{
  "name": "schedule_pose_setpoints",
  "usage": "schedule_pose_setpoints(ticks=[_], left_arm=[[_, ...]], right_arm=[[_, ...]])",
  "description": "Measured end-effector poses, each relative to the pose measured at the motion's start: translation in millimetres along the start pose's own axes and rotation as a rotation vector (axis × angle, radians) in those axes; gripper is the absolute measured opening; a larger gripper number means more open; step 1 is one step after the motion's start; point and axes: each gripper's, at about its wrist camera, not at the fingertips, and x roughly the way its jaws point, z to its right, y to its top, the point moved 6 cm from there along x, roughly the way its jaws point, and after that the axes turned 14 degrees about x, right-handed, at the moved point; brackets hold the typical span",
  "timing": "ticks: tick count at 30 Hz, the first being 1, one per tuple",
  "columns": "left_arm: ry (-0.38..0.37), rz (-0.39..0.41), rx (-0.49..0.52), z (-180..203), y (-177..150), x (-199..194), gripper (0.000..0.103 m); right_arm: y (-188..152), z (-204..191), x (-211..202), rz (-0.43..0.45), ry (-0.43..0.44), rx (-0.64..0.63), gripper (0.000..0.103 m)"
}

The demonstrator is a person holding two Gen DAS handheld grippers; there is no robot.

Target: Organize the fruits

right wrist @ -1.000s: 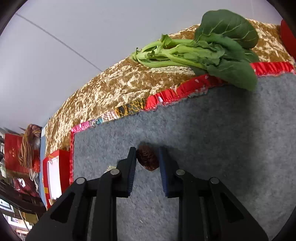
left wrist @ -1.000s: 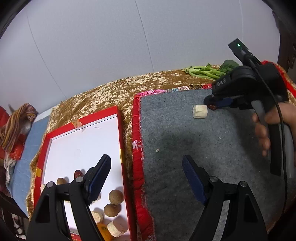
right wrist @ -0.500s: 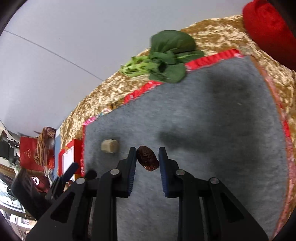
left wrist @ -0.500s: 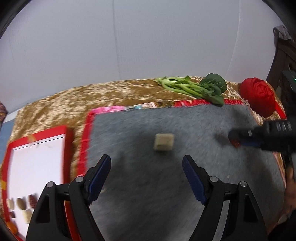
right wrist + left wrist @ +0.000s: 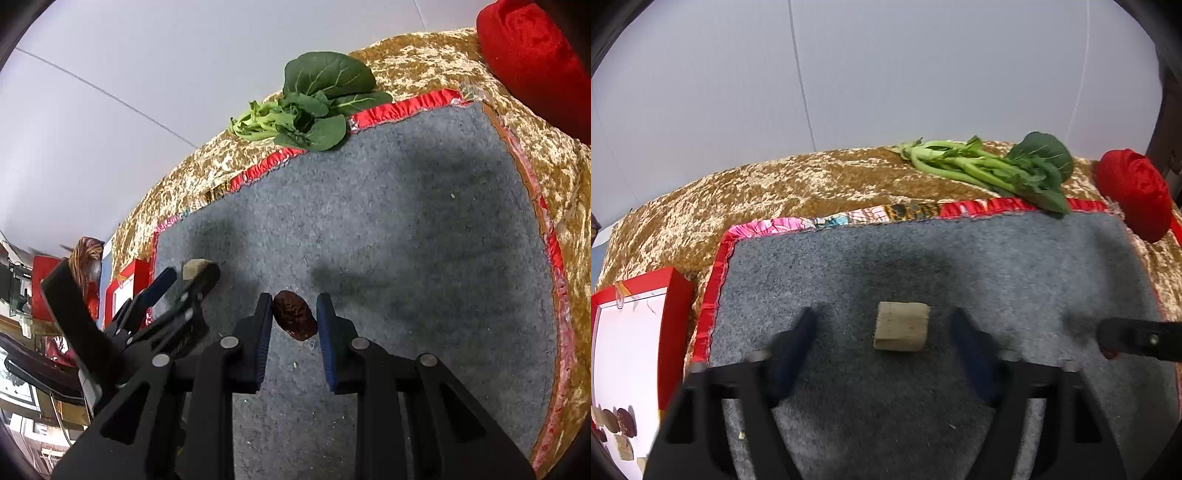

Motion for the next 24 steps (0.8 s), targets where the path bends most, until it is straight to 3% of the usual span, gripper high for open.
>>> schedule_pose_setpoints(ticks=[3,13,18,24], left_arm=[[-0.029,-0.011,-0.021,-2,-5,5,0.026],[0.000,0.064,-0.036,-23,-12,-59,0.025],[0.084,0.129,-0.034,-51,-30,-107,0.025],[0.265,0.174,-0.070,-104,-59,-153,0.025]], right_arm=[[0,-2,1,0.001,-0.005,-0.006,0.026],[-15,-50,0,0.036,0.065,-0.106,0.026],[-39,-95,-1,0.055,0.143,-0.182,0.026],[-91,-156,8,0.057,0.255,-0.319,0.026]])
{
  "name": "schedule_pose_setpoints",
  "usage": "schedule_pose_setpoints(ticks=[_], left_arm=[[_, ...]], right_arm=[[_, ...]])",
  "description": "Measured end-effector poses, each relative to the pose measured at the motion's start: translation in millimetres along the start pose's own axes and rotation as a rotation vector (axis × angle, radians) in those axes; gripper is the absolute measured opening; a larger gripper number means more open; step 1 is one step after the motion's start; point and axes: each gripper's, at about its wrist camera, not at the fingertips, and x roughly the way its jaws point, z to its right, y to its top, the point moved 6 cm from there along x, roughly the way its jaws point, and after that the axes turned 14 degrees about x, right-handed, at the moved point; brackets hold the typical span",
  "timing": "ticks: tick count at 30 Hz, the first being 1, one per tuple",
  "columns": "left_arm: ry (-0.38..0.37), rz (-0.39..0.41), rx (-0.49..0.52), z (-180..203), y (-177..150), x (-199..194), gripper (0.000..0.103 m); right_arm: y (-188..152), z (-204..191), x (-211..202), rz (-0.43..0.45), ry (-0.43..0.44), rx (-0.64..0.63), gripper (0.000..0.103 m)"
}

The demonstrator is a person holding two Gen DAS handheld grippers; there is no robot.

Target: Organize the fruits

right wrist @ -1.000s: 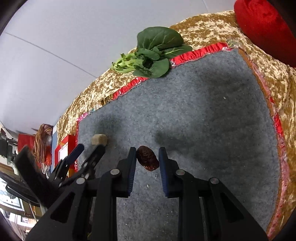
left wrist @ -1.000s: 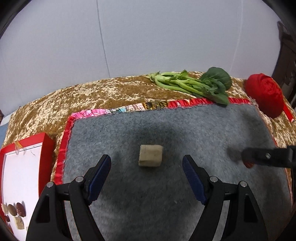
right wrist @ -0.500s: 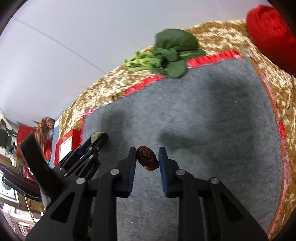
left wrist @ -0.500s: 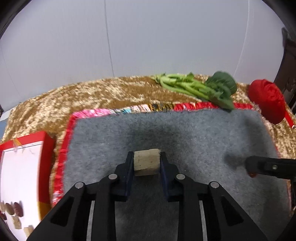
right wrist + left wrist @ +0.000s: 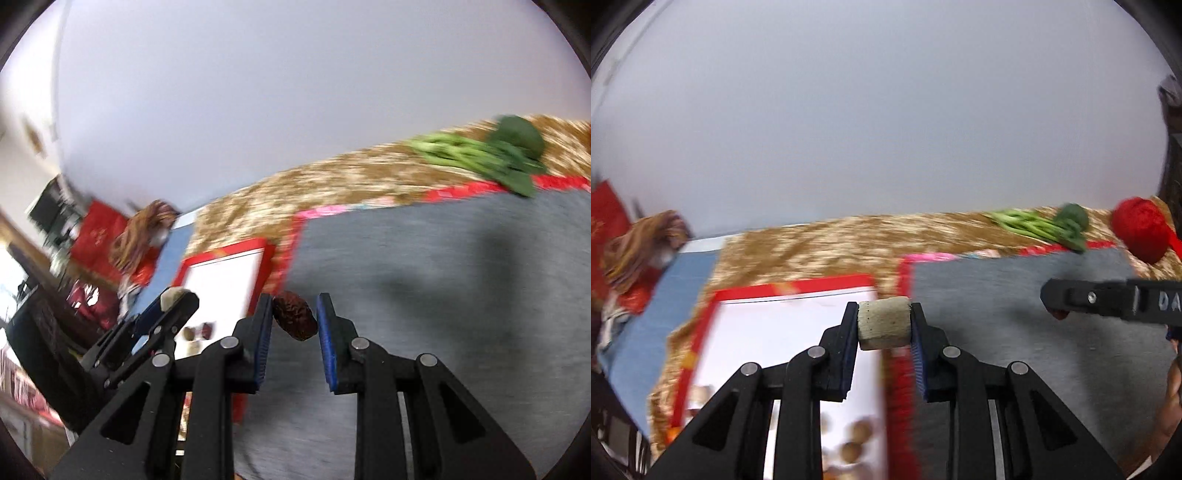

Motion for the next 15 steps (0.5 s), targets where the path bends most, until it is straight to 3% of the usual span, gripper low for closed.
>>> schedule_pose_setpoints(ticks=[6,15], left_arm=[[0.095,-0.037,-0.059,-51,-13,-3,0.025],[0.147,-0.098,-0.100,-87,-32,3,0.025]], right_arm=[[-35,-49,34,-0.022,0.040,-0.140,0.026],[-76,-85,78,-0.099,0.042,-0.270,0.026]])
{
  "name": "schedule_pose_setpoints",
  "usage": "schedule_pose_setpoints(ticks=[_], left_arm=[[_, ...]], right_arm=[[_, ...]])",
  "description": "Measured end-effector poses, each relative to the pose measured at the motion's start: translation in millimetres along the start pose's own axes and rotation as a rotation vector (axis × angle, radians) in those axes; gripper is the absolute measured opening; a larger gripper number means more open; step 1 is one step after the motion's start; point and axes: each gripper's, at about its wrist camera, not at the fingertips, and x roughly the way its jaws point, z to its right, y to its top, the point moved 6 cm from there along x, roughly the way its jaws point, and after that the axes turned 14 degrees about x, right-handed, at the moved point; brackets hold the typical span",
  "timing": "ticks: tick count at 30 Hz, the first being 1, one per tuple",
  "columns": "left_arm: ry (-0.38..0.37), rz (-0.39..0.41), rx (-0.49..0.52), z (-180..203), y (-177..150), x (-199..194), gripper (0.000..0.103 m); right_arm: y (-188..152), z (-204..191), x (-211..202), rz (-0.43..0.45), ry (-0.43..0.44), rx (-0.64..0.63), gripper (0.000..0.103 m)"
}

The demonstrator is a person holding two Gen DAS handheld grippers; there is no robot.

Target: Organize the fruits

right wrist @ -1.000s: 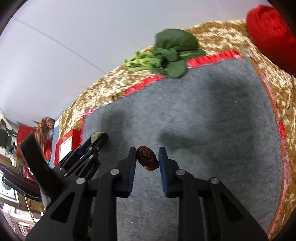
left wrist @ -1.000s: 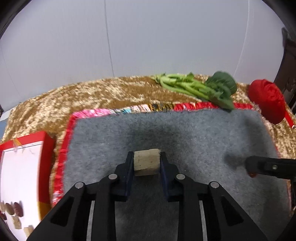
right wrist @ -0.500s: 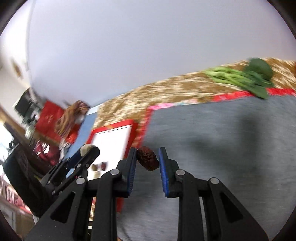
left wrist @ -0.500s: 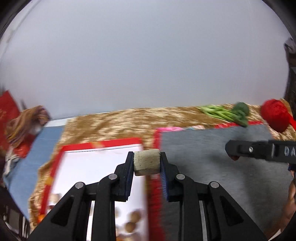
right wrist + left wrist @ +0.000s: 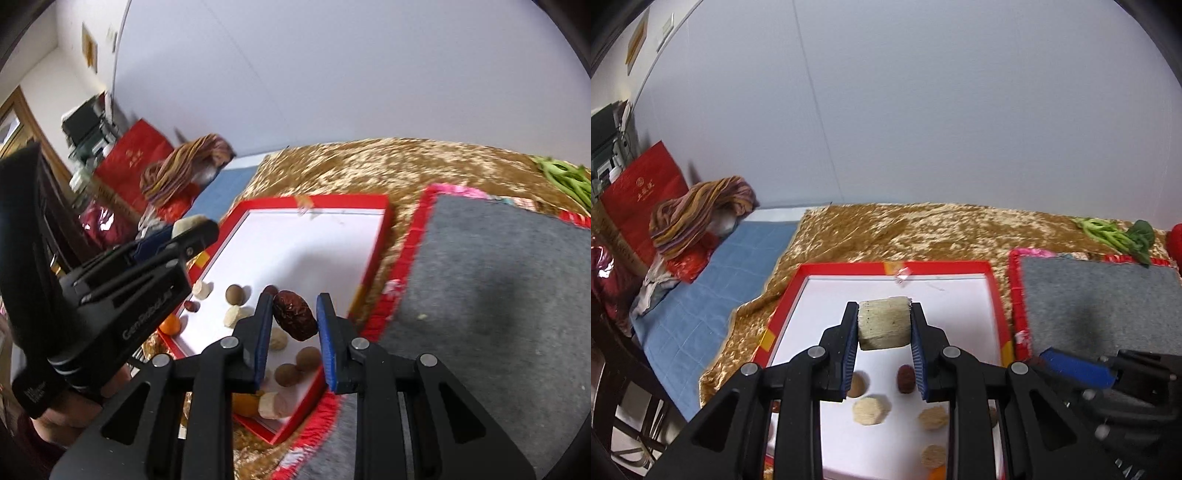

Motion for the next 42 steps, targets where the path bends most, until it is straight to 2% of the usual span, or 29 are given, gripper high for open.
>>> schedule_pose_setpoints(ticks=[42], left_arm=[[-0.014,-0.103,-0.020,-11,-19,20,0.026]], right_arm=[[-12,-11,15,-0.042,-0.025,-0.075,0.026]])
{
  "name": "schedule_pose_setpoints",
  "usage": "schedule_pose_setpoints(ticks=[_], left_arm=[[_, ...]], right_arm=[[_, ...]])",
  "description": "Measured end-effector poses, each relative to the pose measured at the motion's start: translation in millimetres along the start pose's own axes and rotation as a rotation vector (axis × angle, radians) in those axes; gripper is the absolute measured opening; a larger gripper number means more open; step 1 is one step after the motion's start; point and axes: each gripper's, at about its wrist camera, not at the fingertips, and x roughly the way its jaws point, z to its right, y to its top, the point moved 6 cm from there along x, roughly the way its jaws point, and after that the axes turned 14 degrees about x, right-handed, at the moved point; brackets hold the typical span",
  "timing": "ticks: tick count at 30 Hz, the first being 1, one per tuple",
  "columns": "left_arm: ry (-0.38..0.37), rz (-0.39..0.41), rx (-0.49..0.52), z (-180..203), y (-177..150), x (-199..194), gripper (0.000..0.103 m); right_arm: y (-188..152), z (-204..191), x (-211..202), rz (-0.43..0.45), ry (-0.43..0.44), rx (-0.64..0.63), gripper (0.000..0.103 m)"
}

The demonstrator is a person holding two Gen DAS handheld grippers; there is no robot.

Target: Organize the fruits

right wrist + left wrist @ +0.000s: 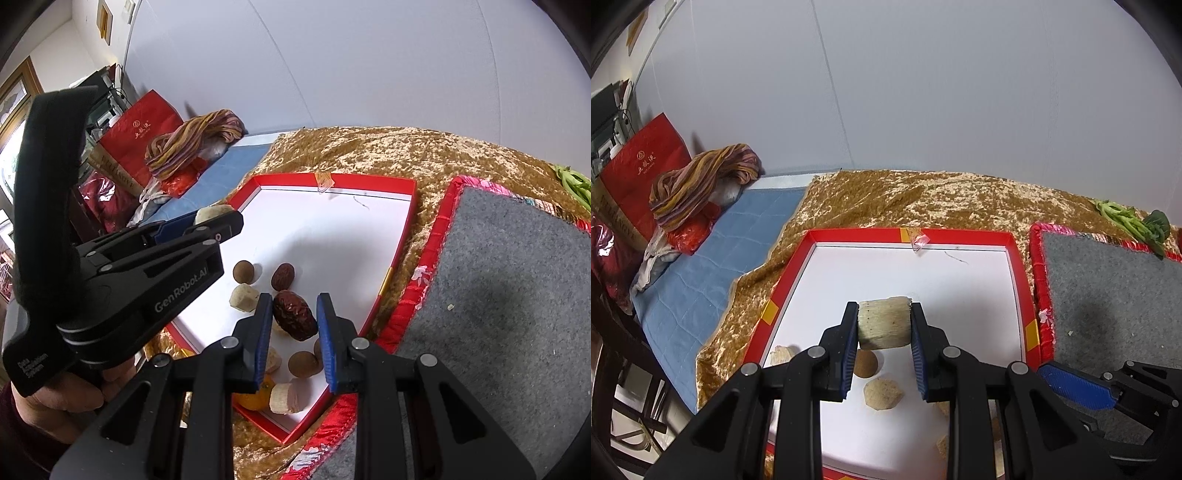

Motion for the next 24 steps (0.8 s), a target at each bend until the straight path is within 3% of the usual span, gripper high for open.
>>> schedule_pose_setpoints(ticks=[24], left_arm=[[-0.001,-0.003,0.003,-1.1,-2.2,1.3,0.026]], right_arm=[[-1.2,-1.9,2.0,-0.002,-0.007,-0.018,0.026]])
